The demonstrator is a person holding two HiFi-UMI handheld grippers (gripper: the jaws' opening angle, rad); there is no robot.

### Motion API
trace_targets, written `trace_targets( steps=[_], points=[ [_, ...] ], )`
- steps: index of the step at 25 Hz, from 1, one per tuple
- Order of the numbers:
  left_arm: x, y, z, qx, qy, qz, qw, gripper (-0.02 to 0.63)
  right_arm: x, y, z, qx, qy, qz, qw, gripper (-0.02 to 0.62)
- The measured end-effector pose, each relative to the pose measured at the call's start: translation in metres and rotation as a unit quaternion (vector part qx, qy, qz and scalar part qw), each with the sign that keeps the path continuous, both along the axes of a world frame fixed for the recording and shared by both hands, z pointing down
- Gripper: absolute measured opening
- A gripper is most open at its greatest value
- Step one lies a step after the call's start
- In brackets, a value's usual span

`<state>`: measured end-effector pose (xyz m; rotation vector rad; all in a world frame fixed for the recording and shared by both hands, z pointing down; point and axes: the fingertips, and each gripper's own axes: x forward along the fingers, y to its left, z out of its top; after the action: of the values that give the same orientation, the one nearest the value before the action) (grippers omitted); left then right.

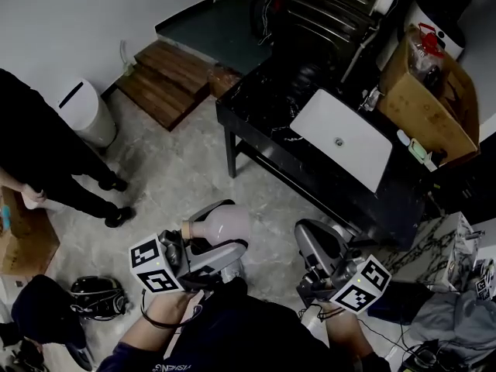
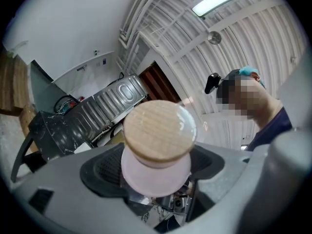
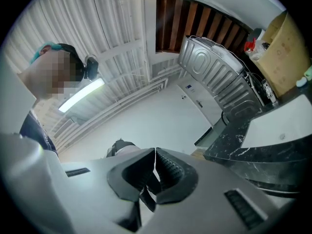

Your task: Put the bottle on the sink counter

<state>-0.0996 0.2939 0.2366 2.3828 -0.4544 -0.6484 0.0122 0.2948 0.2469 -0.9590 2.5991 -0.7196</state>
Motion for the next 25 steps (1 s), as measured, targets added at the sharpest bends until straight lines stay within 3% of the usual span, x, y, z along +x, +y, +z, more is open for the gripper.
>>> trace_targets(
  steps=[12,25],
  points=[
    [-0.031,-0.064,-0.005,0.009,-0.003,0.020,0.9998,0.390,-0.027,-0.057,-0.007,0.003,0.008,0.027,1.000,0.028],
    [-0.034,-0.100,0.007,0.002,-0.008,0.026,0.9996,0.390,-0.028,-0.090,0.000,-0.002,0.006,0.039,0.999,0.028]
  ],
)
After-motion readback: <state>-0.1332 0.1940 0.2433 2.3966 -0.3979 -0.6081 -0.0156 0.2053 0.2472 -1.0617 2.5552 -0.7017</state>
